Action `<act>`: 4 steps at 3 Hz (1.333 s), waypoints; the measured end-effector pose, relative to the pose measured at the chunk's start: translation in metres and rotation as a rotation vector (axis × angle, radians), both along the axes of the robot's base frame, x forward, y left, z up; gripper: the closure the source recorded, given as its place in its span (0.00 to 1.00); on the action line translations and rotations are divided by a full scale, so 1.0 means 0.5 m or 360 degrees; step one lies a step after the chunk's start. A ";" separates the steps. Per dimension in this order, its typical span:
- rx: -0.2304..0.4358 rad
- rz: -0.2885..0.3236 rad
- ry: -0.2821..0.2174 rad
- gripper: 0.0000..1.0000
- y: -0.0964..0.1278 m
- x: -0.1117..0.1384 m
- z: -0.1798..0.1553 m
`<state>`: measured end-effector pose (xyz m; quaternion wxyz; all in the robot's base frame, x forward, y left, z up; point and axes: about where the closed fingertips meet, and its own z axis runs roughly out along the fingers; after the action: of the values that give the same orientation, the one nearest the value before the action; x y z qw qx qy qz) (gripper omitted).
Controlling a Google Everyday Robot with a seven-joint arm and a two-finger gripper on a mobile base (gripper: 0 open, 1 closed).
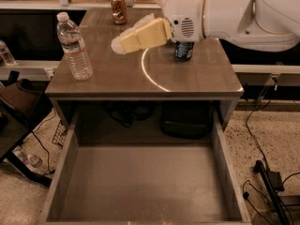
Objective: Place water bottle into top drawer
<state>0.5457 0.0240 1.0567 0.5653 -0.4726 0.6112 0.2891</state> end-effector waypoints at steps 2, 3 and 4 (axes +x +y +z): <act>0.0071 0.0071 -0.0009 0.00 0.149 0.039 0.024; 0.0097 0.0075 -0.0014 0.00 0.248 0.077 0.012; 0.0096 0.0069 -0.0003 0.00 0.305 0.099 -0.033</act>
Offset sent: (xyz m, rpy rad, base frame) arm 0.0470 0.1434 0.0175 0.0820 -0.0097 0.0700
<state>0.5950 0.1763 1.0404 0.5733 -0.4687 0.5915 0.3191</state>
